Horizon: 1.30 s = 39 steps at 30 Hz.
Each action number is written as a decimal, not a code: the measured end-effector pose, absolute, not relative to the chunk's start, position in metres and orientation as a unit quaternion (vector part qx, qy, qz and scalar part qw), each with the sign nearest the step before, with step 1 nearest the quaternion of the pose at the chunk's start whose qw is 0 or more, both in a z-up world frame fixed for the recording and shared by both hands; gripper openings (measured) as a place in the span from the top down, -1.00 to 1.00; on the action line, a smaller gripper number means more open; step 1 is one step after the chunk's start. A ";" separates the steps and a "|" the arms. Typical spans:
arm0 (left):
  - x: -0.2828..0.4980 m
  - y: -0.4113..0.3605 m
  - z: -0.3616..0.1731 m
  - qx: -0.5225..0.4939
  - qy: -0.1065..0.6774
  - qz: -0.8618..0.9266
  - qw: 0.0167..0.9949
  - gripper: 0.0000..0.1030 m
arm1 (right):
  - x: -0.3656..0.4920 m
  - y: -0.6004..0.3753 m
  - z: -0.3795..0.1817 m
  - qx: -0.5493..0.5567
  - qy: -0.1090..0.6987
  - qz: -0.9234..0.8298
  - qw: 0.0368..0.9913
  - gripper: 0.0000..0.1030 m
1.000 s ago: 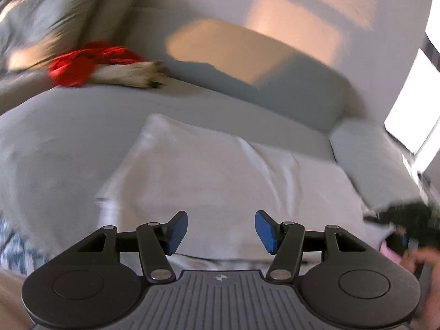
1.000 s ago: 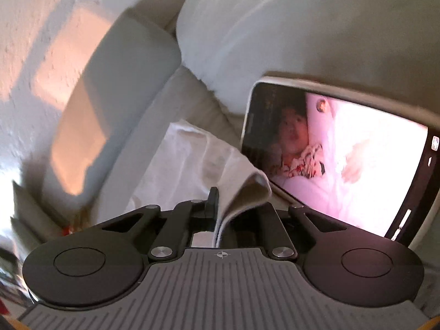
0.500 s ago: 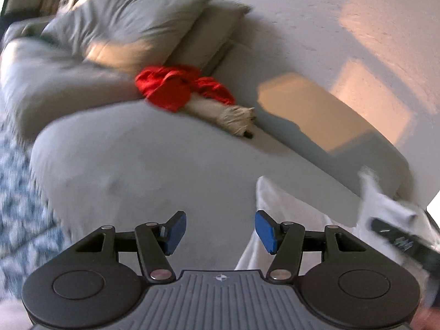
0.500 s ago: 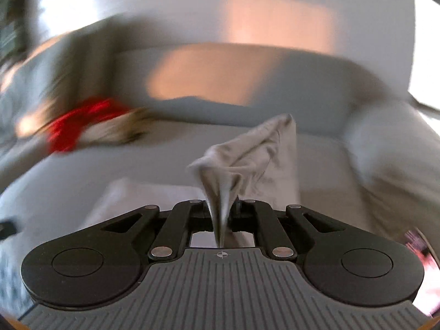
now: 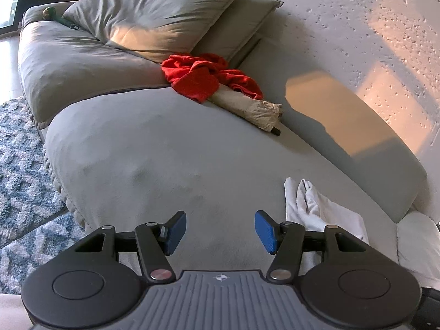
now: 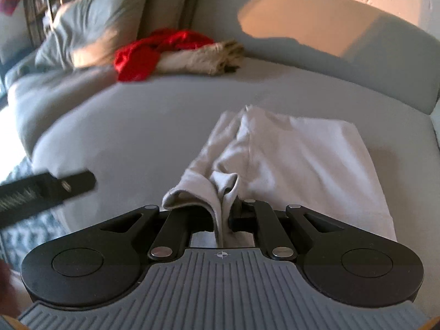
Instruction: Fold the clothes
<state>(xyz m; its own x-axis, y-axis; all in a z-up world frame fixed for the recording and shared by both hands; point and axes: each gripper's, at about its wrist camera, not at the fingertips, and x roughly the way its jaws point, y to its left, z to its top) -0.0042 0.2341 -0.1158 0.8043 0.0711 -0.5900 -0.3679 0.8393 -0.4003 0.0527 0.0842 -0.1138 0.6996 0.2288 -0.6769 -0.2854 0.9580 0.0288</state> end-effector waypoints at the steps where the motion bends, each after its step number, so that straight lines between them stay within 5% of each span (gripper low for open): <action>1: -0.004 0.234 -0.116 -0.256 0.289 0.120 0.915 -0.08 | 0.052 0.089 -0.111 -0.044 0.355 0.143 0.923 0.85; 15: -0.004 0.234 -0.114 -0.250 0.280 0.127 0.918 -0.08 | 0.032 0.114 -0.114 -0.127 0.339 0.206 0.909 0.77; 16: -0.005 0.235 -0.113 -0.251 0.277 0.126 0.919 -0.08 | 0.031 0.111 -0.113 -0.124 0.343 0.220 0.905 0.51; 17: -0.006 0.235 -0.112 -0.252 0.272 0.123 0.921 -0.08 | 0.031 0.108 -0.112 -0.121 0.347 0.234 0.900 0.04; 19: -0.010 0.234 -0.109 -0.251 0.261 0.113 0.925 -0.08 | 0.023 0.092 -0.102 -0.100 0.339 0.256 0.900 -0.48; 21: -0.013 0.230 -0.106 -0.248 0.250 0.090 0.931 -0.02 | 0.007 0.059 -0.081 -0.057 0.315 0.254 0.913 -0.53; 26: -0.006 0.195 -0.101 -0.220 0.241 -0.046 0.944 0.64 | -0.024 -0.043 -0.051 0.063 0.275 0.190 0.940 -0.91; 28: 0.005 0.167 -0.101 -0.166 0.249 -0.082 0.951 0.65 | -0.025 -0.078 -0.056 0.092 0.275 0.143 0.946 -0.80; 31: 0.022 0.133 -0.109 -0.078 0.288 -0.062 0.952 0.71 | -0.009 -0.098 -0.079 0.108 0.321 0.113 0.934 0.69; 34: 0.040 0.127 -0.130 -0.039 0.363 0.020 0.931 0.81 | -0.002 -0.088 -0.099 0.089 0.340 0.132 0.927 0.73; 39: 0.030 0.134 -0.137 -0.033 0.376 0.044 0.925 0.80 | -0.005 -0.054 -0.121 -0.042 0.348 0.149 0.925 0.69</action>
